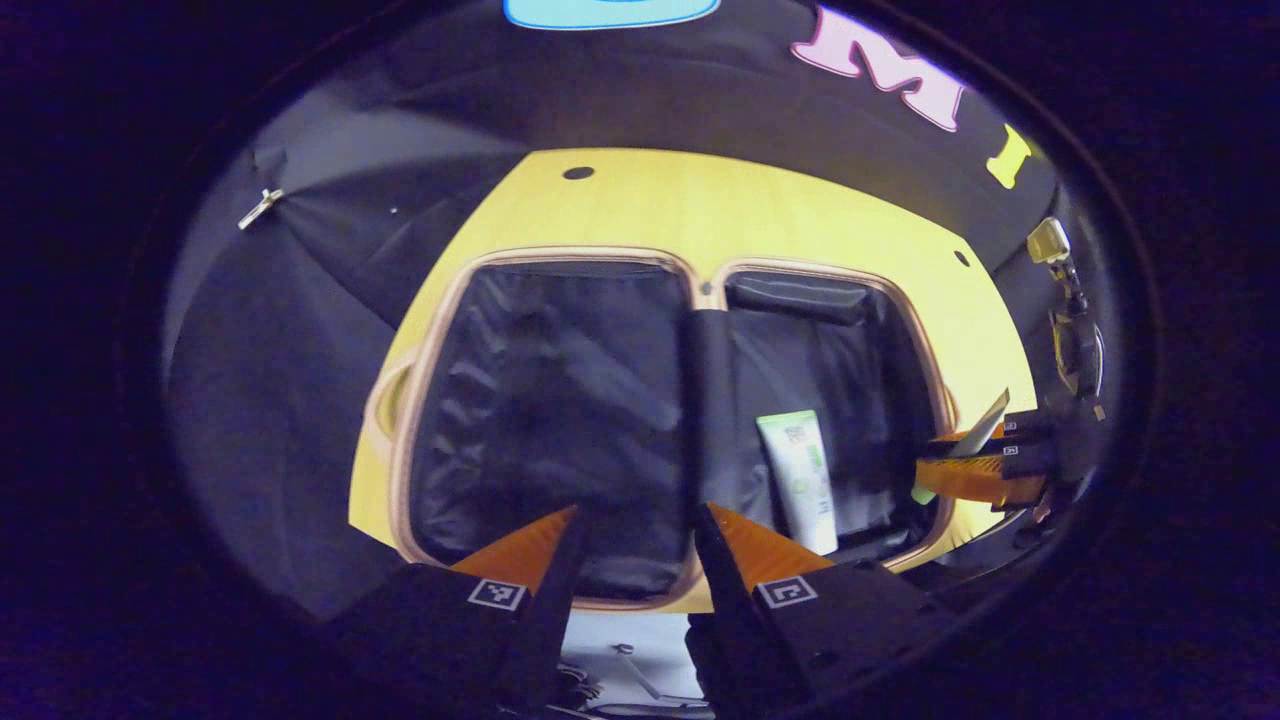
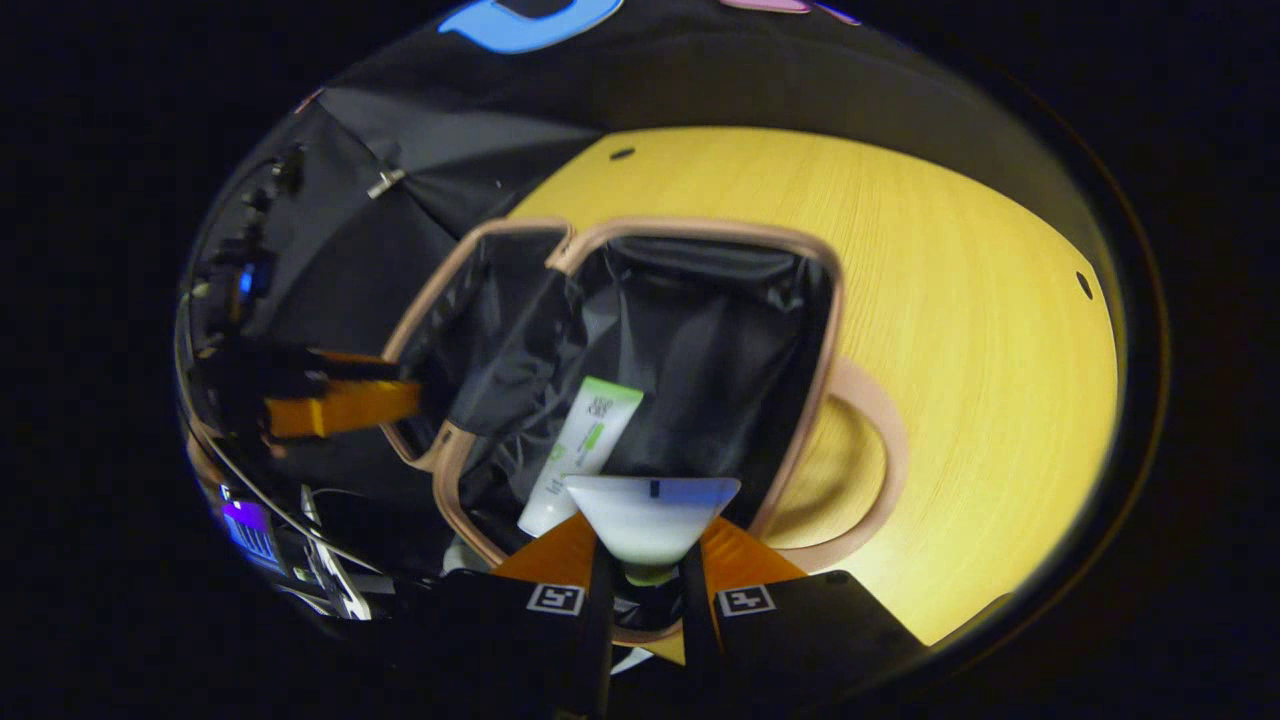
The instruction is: First open the suitcase, pack the skin care products into it, and then close the suitcase.
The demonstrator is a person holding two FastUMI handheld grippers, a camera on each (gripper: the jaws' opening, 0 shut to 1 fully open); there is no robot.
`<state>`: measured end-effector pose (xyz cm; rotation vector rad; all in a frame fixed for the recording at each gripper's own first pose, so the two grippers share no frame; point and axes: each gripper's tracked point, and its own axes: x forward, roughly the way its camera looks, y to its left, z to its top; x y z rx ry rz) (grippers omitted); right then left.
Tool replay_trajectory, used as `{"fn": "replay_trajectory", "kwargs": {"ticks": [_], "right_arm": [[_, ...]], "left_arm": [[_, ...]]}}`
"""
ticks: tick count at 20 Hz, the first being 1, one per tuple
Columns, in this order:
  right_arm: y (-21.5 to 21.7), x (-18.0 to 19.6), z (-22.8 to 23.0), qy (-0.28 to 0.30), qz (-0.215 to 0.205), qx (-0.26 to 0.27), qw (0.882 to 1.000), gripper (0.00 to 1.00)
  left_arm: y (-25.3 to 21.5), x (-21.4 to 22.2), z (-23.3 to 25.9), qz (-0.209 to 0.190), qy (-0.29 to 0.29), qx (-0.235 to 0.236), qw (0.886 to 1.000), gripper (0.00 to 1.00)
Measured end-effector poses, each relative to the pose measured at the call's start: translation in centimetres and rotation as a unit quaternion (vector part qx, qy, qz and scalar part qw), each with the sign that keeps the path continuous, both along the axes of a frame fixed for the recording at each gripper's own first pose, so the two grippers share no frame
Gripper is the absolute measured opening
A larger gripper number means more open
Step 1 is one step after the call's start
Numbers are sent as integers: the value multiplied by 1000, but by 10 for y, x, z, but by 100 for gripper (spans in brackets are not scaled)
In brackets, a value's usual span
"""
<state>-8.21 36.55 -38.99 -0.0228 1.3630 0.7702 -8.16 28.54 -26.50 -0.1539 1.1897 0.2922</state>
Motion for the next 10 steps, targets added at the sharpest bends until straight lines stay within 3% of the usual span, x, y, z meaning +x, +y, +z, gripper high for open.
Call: {"fn": "replay_trajectory", "kwargs": {"ticks": [1,2,5,6,9,10], "right_arm": [[2,-7,-10,19,-10,-26,999,34],[5,-11,-21,29,-23,-46,998,34],[13,-18,-34,35,-50,-72,996,38],[15,-22,-33,35,-56,-72,995,45],[28,-18,-18,-4,-76,-41,996,72],[32,-19,-12,-18,-79,-27,996,81]], "left_arm": [[22,-9,0,19,-4,7,1000,68],[43,-19,-1,39,-6,11,999,72],[94,-44,-2,93,-15,16,995,68],[109,-50,-6,106,-15,16,994,72],[148,-60,-15,133,-9,24,991,72],[157,-58,-16,139,-12,28,990,68]]}}
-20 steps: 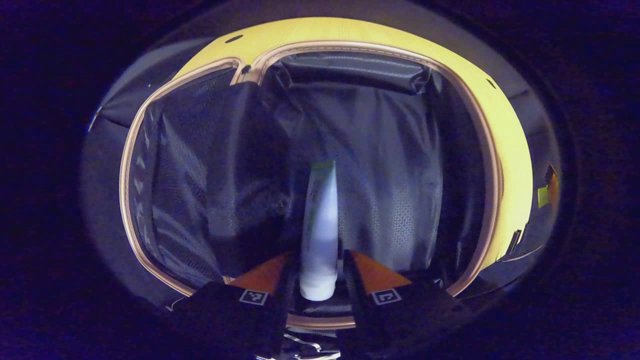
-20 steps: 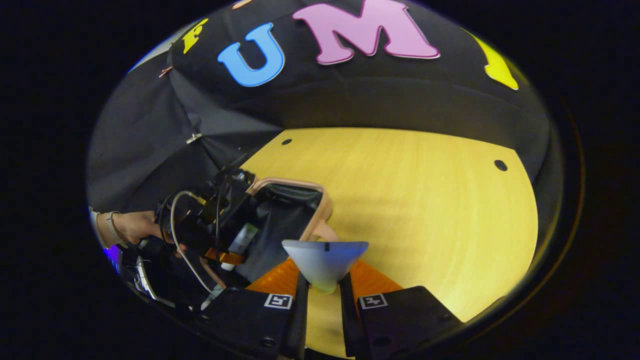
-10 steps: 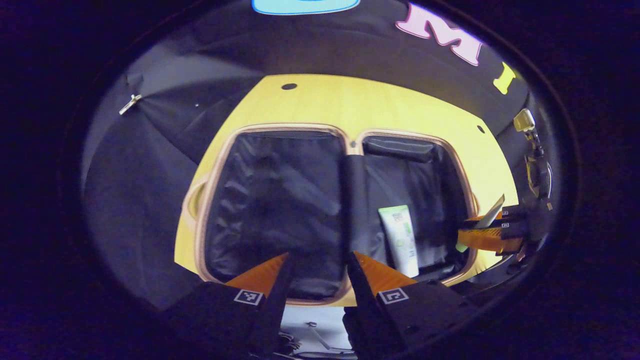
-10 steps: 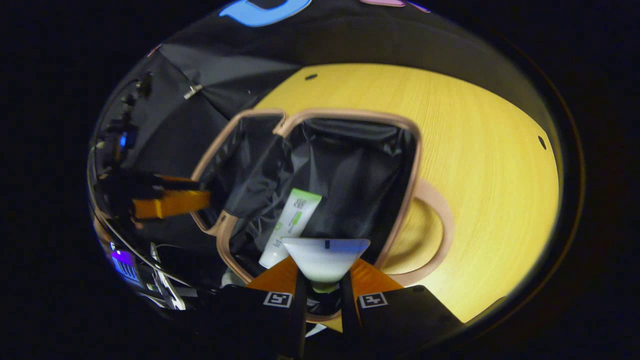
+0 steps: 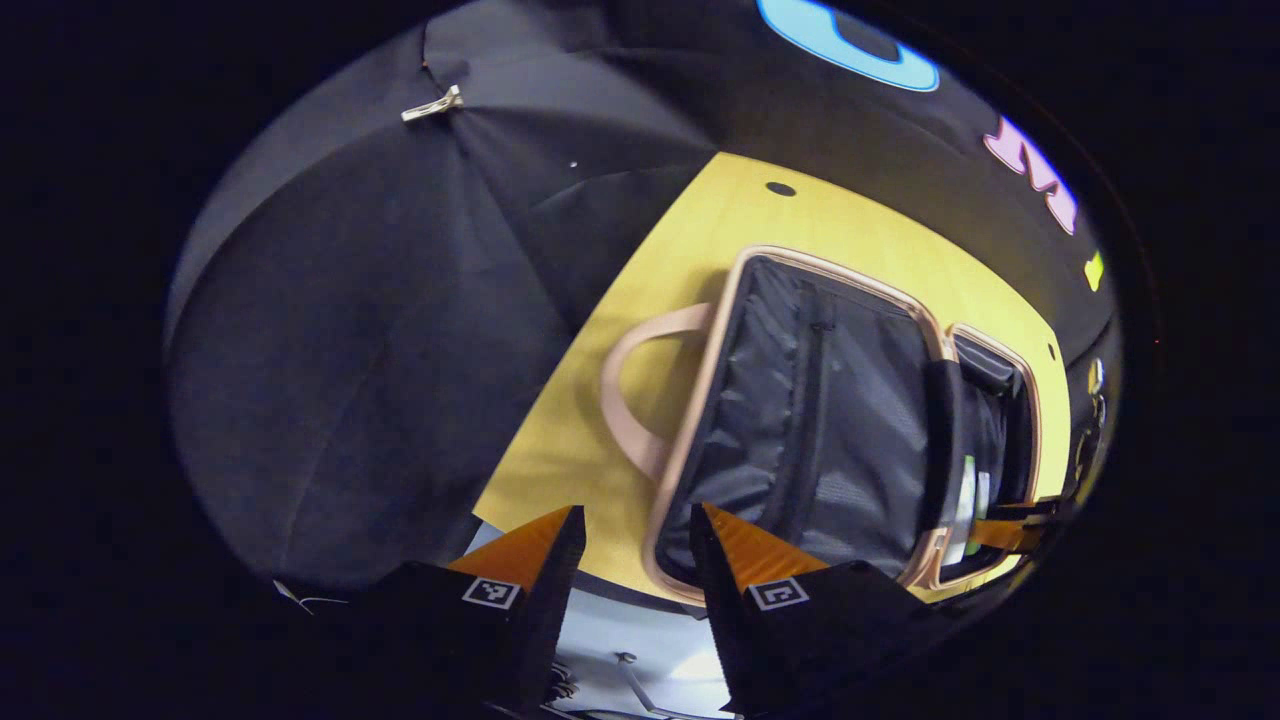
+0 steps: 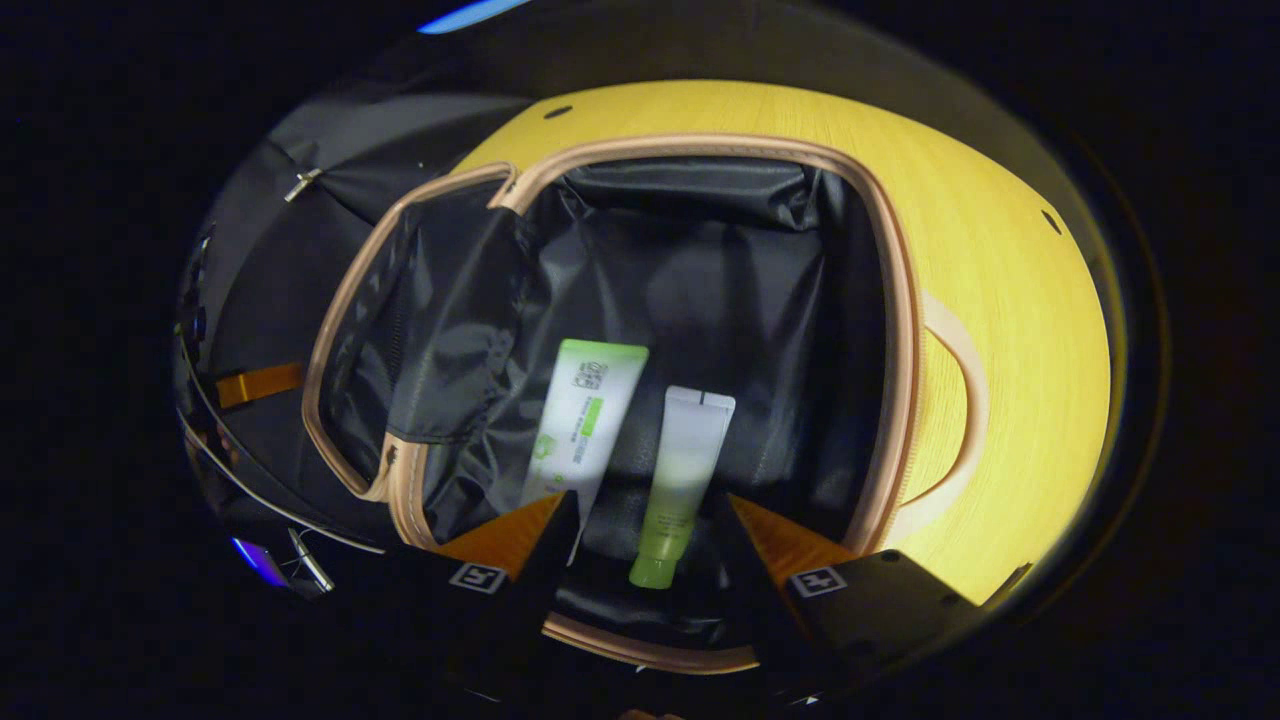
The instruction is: First open the suitcase, pack the skin care products into it, and then close the suitcase.
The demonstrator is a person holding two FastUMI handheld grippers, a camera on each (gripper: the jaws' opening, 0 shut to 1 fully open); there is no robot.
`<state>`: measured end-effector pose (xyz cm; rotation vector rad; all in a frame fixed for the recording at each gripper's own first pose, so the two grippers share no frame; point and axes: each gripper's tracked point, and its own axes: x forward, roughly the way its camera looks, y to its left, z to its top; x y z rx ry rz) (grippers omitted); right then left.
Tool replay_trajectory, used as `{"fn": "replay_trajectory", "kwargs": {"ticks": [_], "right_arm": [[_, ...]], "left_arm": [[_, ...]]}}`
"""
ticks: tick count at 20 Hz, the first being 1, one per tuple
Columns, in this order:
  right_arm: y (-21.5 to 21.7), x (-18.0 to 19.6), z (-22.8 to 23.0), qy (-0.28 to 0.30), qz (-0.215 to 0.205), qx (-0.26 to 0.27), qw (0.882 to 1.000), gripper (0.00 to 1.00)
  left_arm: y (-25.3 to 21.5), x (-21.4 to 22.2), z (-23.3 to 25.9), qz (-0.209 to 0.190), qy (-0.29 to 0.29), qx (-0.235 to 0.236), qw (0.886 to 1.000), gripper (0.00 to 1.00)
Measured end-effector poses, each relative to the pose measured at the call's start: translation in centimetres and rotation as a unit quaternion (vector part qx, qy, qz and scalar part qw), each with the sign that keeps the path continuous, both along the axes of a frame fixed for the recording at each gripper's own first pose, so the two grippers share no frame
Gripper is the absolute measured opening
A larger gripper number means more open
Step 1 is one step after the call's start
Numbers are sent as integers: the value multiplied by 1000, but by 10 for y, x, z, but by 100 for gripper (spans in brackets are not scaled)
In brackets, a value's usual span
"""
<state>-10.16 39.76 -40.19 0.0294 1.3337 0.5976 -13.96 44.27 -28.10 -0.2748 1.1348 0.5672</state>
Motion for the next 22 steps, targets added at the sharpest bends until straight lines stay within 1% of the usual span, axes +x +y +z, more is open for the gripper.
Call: {"fn": "replay_trajectory", "kwargs": {"ticks": [1,4,5,6,7,8,9,10,11,13,16,17,18,19,20,21,22], "right_arm": [[1,2,15,-21,-3,16,1000,99],[-5,14,52,-79,-25,65,994,98],[-14,20,62,-97,-34,70,992,98],[-25,28,72,-115,-46,74,990,98],[-34,36,78,-126,-59,74,987,98],[-44,40,84,-133,-71,73,986,100],[-53,45,88,-137,-83,70,985,97],[-60,50,90,-141,-95,69,983,97],[-68,54,92,-142,-105,67,982,97],[-81,55,91,-139,-118,57,982,98],[-93,48,89,-138,-122,46,982,98],[-95,44,90,-138,-120,45,982,98],[-96,42,86,-138,-118,44,982,97],[-97,40,87,-138,-117,47,982,97],[-97,38,91,-137,-117,51,982,97],[-96,38,95,-138,-117,55,982,97],[-94,38,99,-142,-115,62,981,97]], "left_arm": [[8,2,-1,4,-3,7,1000,68],[36,23,-2,5,-17,22,1000,69],[44,35,-1,10,-30,21,999,69],[53,45,-1,25,-41,19,999,69],[58,52,-3,39,-49,11,998,68],[62,61,-7,49,-54,-4,997,69],[57,65,-29,55,-57,-18,997,69],[60,68,-41,59,-47,-31,997,75],[64,67,-55,61,-30,-37,997,71],[65,61,-80,63,23,-47,997,71],[66,58,-114,63,67,-74,993,70],[65,65,-101,48,60,-69,995,65],[57,74,-92,29,48,-80,995,49],[56,71,-99,13,50,-72,996,35],[56,73,-94,1,44,-67,997,21],[51,79,-85,-2,26,-67,997,16],[46,86,-72,-5,3,-73,997,14]]}}
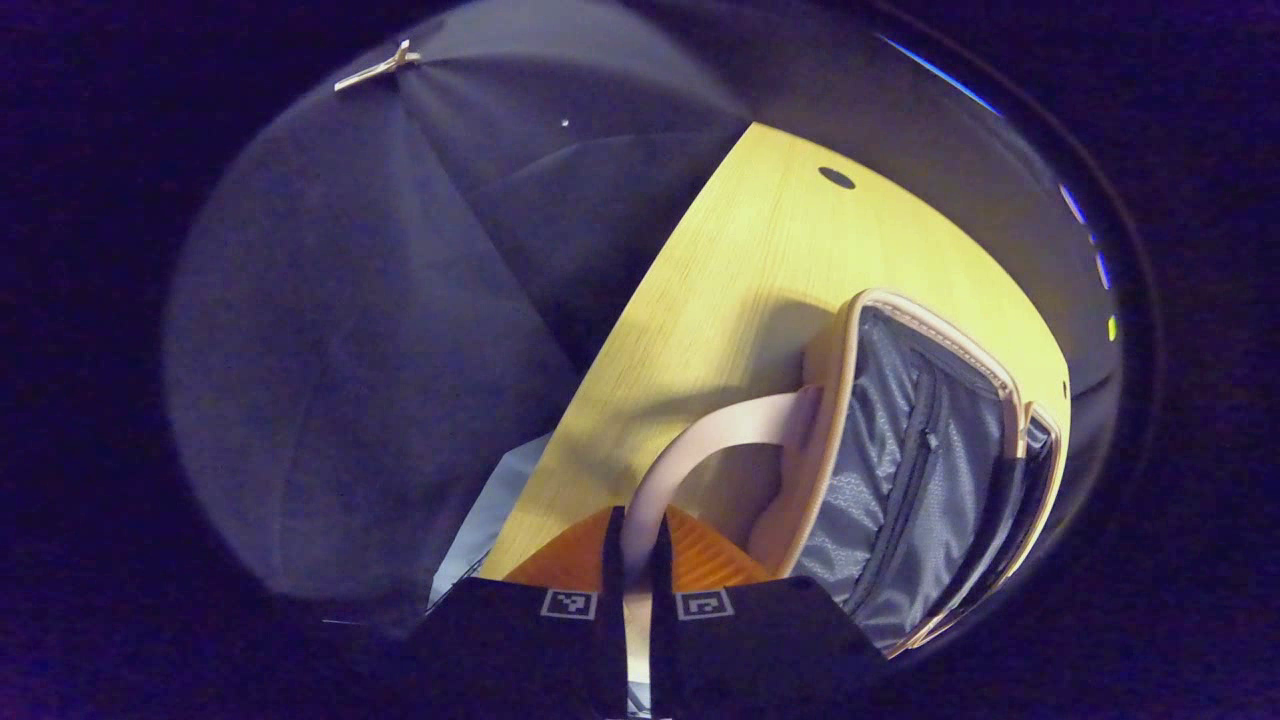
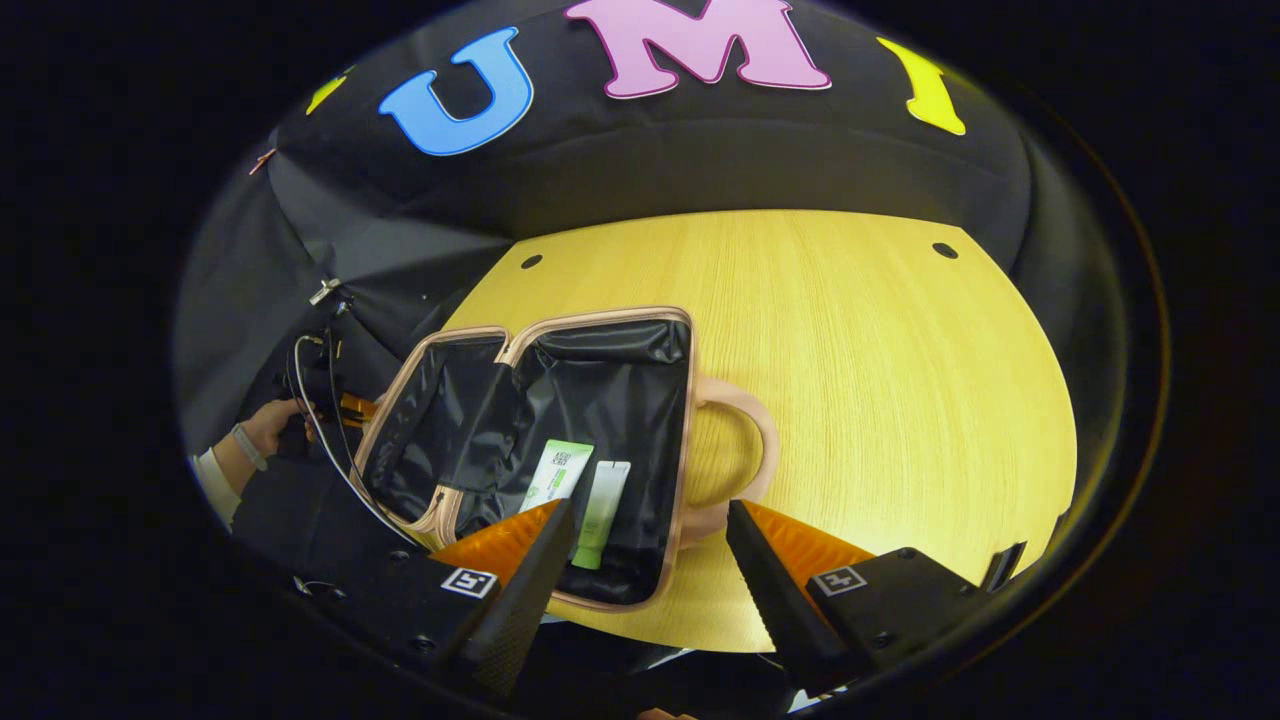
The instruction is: First open the suitcase, pack the skin care products into it, and then close the suitcase.
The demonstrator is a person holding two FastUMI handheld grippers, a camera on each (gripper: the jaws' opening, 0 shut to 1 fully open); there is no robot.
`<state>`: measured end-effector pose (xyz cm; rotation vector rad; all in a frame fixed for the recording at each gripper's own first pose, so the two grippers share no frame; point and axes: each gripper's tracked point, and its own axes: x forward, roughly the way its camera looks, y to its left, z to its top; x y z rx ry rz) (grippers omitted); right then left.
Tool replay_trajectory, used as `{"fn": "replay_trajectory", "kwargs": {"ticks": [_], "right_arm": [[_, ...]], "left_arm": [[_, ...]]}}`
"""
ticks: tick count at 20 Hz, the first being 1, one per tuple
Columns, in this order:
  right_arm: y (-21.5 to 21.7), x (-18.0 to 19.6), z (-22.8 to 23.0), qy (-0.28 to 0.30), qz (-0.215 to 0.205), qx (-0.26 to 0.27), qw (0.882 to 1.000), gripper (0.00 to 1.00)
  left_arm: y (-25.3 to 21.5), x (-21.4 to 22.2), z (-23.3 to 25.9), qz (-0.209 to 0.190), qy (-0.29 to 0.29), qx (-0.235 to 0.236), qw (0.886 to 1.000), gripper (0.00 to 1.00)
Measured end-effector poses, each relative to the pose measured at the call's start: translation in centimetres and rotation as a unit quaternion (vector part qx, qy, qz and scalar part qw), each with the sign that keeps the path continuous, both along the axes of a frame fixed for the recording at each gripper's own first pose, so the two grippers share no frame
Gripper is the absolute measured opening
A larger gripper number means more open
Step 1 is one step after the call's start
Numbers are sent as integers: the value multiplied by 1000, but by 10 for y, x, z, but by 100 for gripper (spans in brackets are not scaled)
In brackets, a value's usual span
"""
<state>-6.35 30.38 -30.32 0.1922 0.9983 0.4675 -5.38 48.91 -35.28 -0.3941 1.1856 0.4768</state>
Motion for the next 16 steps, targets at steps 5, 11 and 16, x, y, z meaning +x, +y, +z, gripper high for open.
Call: {"fn": "replay_trajectory", "kwargs": {"ticks": [5,11,16], "right_arm": [[5,18,22,-39,27,16,999,98],[-12,31,50,-88,51,32,994,98],[-56,23,65,-106,56,27,992,97]], "left_arm": [[-27,12,97,-33,-90,16,995,10],[-100,35,197,-81,-190,39,978,9],[-207,75,268,-143,-273,13,951,9]]}}
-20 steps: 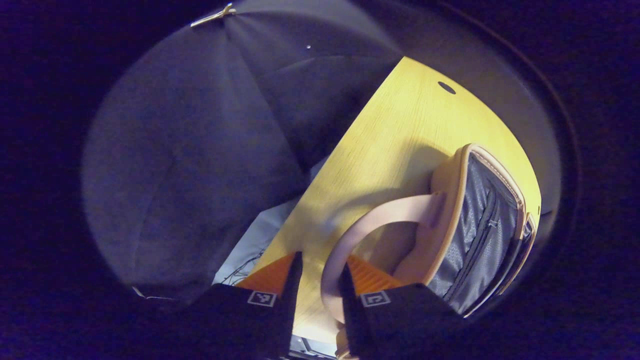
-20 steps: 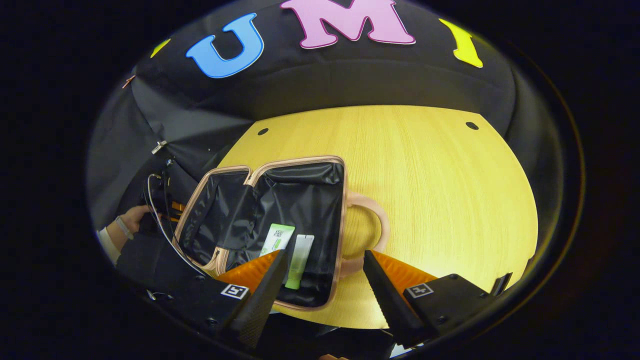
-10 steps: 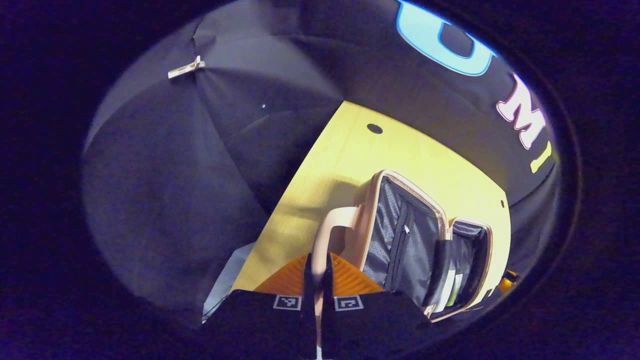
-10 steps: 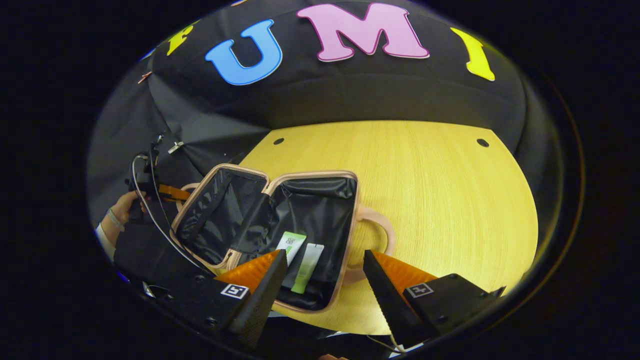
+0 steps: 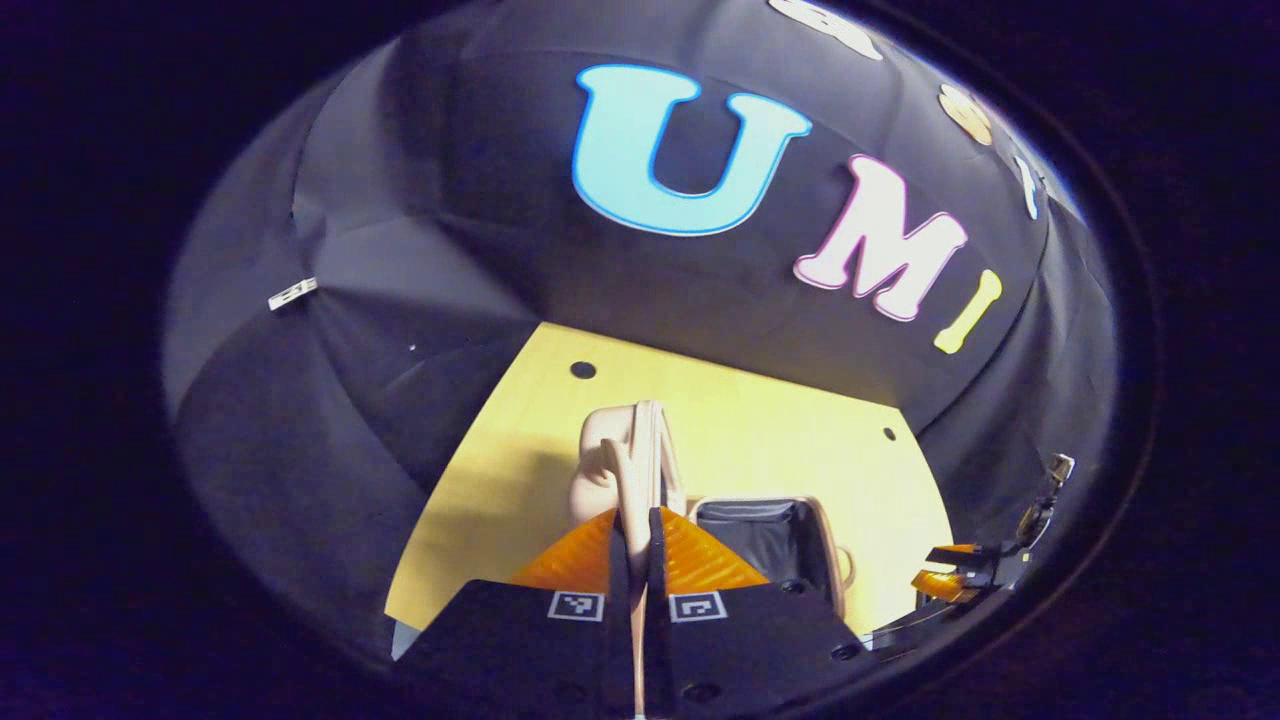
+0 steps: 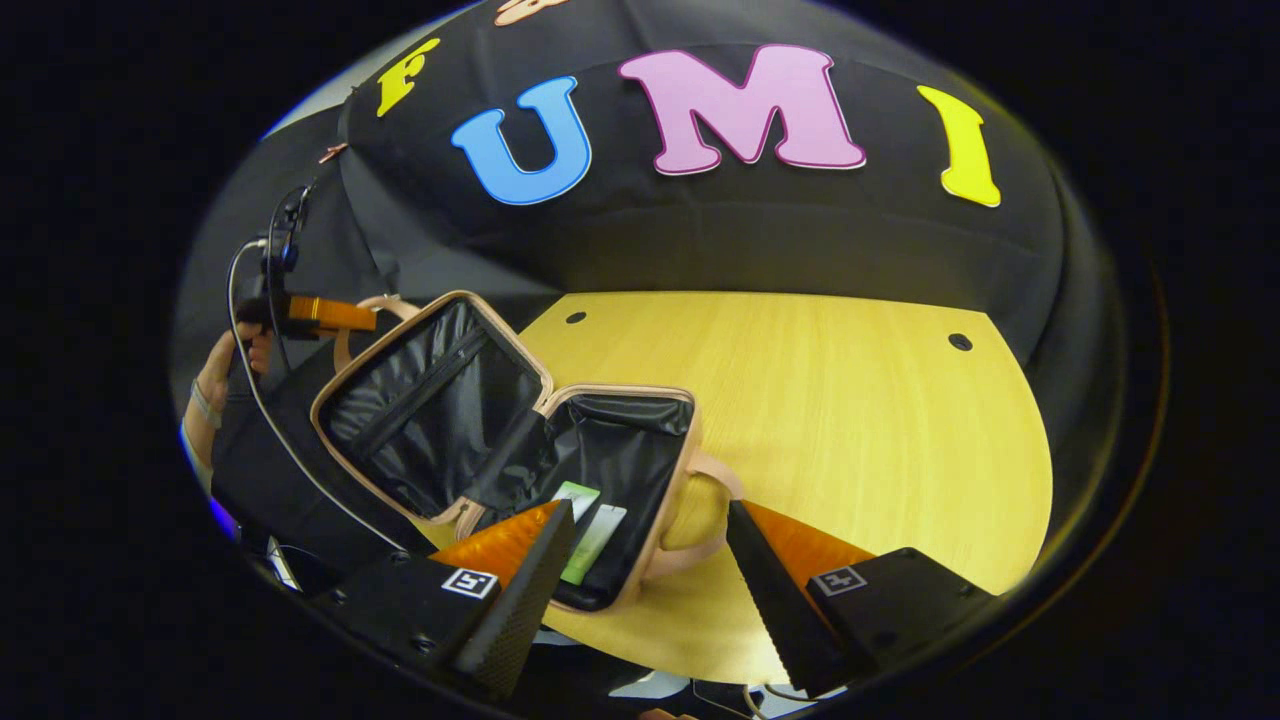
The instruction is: First open the suitcase, pack the skin care products into it, and then close the suitcase.
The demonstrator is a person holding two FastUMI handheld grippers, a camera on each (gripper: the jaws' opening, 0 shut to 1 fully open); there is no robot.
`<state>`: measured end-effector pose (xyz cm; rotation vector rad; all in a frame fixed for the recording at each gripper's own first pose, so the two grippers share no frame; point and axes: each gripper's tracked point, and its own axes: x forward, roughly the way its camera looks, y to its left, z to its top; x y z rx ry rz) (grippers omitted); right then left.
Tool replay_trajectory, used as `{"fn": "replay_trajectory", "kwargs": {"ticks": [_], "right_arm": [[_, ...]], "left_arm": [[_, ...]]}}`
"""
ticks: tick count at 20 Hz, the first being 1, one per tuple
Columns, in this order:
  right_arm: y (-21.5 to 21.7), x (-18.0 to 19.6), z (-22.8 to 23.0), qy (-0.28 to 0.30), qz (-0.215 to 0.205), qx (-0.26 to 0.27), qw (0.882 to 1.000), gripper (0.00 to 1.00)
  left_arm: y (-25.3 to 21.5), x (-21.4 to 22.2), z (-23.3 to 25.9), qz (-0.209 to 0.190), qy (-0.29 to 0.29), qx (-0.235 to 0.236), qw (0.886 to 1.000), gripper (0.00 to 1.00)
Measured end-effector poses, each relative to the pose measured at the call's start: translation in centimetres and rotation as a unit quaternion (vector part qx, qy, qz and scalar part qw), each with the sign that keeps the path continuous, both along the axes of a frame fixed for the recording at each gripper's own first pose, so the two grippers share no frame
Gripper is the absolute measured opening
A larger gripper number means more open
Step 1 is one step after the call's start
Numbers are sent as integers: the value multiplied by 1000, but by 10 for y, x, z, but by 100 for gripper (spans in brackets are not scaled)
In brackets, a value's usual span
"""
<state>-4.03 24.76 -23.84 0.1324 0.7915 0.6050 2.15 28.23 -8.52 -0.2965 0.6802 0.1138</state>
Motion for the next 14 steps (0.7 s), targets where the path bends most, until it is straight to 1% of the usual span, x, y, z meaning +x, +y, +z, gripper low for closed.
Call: {"fn": "replay_trajectory", "kwargs": {"ticks": [1,3,4,6,8,10,11,13,14], "right_arm": [[-11,-2,1,-6,3,-6,1000,97],[-31,-6,5,-18,4,-16,1000,97],[-40,-8,3,-20,2,-19,1000,97],[-57,-15,-1,-14,-8,-22,1000,97],[-71,-21,-4,-6,-22,-19,1000,97],[-86,-25,-6,1,-34,-18,999,97],[-93,-26,-6,2,-39,-20,999,98],[-110,-26,-6,1,-50,-25,998,98],[-119,-27,-5,1,-56,-25,998,97]], "left_arm": [[-29,10,8,-21,-14,-12,1000,9],[-89,26,13,-75,-35,-50,995,9],[-114,31,12,-91,-40,-74,992,9],[-166,37,6,-124,-45,-120,984,10],[-219,42,-11,-156,-28,-150,976,10],[-264,51,-44,-175,10,-151,973,10],[-286,52,-63,-187,33,-140,972,10],[-324,55,-116,-211,75,-97,970,10],[-338,51,-143,-220,105,-75,967,10]]}}
